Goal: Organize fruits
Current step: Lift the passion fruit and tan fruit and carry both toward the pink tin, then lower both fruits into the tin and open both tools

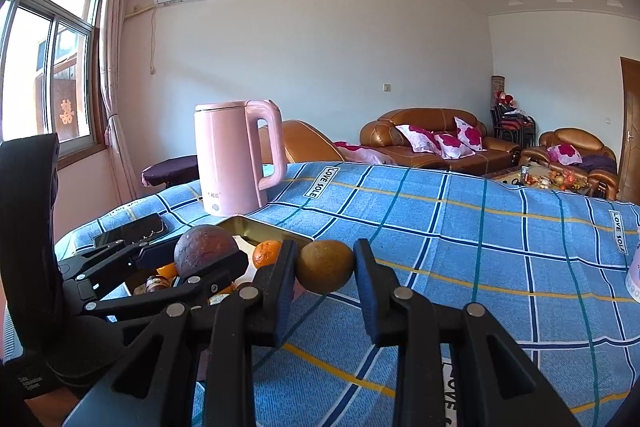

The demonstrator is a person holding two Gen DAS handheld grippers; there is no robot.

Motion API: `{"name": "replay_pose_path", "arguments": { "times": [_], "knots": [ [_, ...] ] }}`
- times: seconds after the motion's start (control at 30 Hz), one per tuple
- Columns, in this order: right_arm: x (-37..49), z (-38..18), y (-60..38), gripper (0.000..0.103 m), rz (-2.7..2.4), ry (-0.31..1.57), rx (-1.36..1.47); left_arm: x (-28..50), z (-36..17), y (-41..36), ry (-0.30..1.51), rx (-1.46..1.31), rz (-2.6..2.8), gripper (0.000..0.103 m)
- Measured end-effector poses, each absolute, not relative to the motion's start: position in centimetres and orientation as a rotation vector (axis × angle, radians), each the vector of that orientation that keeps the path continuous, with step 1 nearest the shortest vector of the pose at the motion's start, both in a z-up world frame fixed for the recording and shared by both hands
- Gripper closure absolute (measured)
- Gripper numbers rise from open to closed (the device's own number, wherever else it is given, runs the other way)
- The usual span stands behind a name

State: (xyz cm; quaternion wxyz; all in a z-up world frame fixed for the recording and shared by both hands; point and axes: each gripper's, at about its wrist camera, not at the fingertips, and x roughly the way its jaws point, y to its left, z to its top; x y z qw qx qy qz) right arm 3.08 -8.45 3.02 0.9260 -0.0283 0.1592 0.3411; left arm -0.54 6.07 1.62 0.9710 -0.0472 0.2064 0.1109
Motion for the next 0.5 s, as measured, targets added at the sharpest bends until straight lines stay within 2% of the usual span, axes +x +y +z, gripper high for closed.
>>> {"name": "replay_pose_path", "arguments": {
  "times": [0.5],
  "knots": [
    [2.5,4.0,-4.9,0.072,0.776,0.310,-0.097,-1.7,1.4,9.1,0.437,-0.108,0.303,0.051]
  ]
}}
